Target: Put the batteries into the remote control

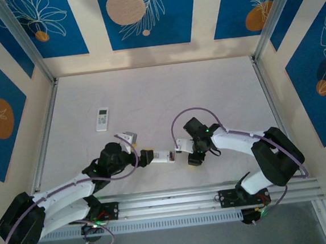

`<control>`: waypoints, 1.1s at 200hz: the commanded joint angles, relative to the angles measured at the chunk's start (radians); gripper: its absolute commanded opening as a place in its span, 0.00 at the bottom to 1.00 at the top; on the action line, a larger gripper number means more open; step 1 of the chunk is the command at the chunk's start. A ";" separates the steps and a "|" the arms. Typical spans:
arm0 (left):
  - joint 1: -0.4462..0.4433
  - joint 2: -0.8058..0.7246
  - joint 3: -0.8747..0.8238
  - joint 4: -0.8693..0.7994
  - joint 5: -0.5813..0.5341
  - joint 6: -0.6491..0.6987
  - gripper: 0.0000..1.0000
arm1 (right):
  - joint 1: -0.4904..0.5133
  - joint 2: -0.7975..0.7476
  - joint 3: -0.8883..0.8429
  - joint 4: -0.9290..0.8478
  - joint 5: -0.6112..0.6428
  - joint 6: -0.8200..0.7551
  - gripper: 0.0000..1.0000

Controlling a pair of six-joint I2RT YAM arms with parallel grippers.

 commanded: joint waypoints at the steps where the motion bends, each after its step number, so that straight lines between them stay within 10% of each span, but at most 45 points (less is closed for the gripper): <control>1: -0.004 -0.007 -0.015 0.045 0.010 0.023 1.00 | -0.008 -0.004 -0.018 0.015 0.004 -0.033 0.54; 220: -0.004 -0.042 -0.030 -0.014 -0.071 0.029 1.00 | 0.165 0.257 0.326 -0.095 -0.108 0.047 0.55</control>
